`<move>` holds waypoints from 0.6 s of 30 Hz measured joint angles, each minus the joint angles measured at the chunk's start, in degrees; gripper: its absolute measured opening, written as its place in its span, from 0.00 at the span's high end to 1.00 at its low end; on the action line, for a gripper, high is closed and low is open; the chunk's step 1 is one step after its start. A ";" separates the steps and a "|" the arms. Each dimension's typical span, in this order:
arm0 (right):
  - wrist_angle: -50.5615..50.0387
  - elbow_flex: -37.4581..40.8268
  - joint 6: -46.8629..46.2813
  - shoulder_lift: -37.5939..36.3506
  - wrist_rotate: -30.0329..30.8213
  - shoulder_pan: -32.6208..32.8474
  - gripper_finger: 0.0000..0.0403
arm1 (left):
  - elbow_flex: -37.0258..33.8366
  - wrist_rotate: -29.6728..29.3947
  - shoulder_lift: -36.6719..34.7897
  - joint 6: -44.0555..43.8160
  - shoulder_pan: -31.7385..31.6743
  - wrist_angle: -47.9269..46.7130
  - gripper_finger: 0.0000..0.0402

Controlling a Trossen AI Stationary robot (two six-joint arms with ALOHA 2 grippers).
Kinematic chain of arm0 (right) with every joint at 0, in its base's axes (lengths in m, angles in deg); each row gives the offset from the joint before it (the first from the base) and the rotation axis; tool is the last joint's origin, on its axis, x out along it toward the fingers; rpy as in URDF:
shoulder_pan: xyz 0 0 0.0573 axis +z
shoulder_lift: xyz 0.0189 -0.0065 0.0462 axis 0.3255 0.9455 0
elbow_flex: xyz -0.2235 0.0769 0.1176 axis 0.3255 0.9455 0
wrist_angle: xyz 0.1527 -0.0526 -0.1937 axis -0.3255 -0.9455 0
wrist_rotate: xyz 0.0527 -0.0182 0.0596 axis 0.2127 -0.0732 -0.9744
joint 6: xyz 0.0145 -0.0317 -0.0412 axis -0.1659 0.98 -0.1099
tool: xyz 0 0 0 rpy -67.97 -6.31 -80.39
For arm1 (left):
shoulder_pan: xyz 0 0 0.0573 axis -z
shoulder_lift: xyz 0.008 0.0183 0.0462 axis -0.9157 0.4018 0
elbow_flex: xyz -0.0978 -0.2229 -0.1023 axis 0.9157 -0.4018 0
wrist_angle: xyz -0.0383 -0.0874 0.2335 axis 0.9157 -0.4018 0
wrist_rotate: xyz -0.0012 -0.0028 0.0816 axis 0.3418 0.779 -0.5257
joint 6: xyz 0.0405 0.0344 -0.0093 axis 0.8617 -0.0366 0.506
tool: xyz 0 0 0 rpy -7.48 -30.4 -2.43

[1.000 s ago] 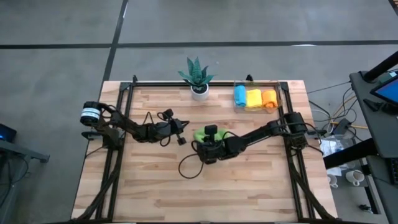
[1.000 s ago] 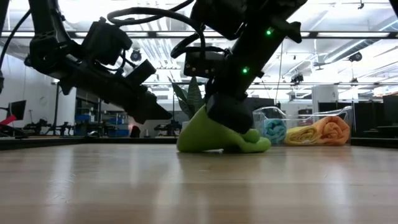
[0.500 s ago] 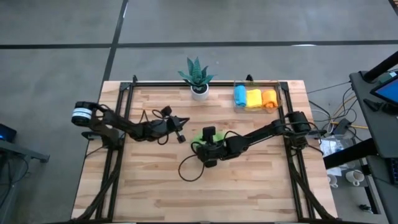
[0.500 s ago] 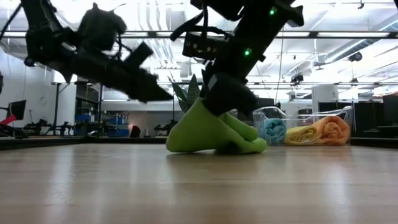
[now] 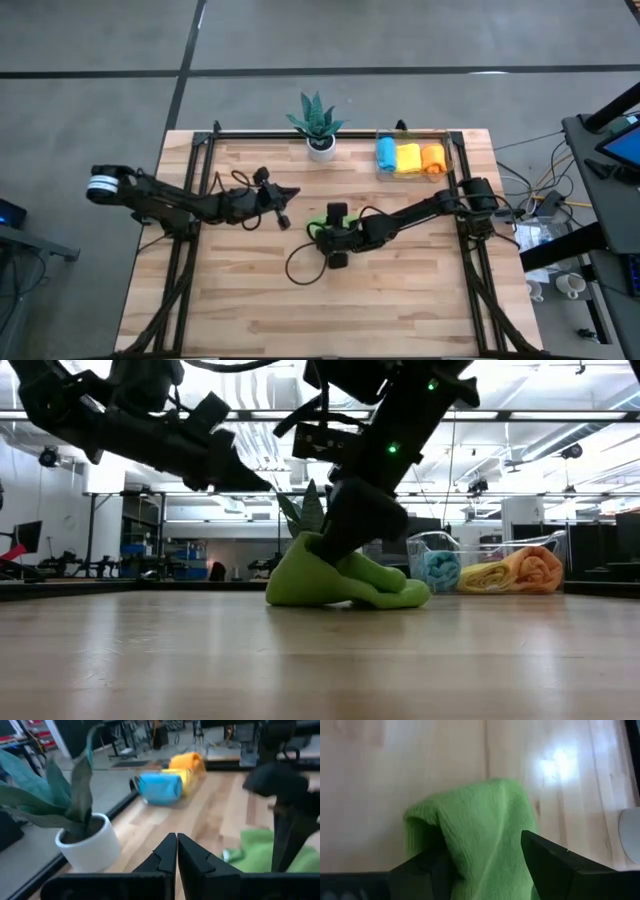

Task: Roll microfiber towels into tight, uniform cylinder then place into a basket
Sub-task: Roll the green microfiber cloth

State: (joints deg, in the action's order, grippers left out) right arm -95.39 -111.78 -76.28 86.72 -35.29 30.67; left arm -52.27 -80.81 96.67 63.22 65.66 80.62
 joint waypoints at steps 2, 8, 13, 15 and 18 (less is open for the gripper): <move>-3.22 -1.06 0.71 0.00 -0.17 0.08 0.48 | -0.02 0.37 0.90 -0.02 0.02 -0.40 1.00; -11.16 -5.06 0.18 -0.11 -0.19 0.16 0.48 | 1.13 1.40 4.94 -0.01 0.01 -0.30 1.00; -18.19 -7.66 -0.09 -0.22 -0.34 0.55 0.48 | 3.25 9.08 10.02 0.02 0.02 -0.21 1.00; -19.96 -8.04 -0.07 -0.22 -0.42 0.75 0.48 | 4.49 12.02 12.36 0.31 0.02 -0.16 1.00; -20.31 -8.09 0.73 -0.22 -2.12 1.25 0.48 | 6.73 14.00 16.03 0.50 0.02 -0.18 1.00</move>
State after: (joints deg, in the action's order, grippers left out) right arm -115.70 -119.87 -75.56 86.50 -37.40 31.92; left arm -45.54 -66.81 112.71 63.72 65.69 80.44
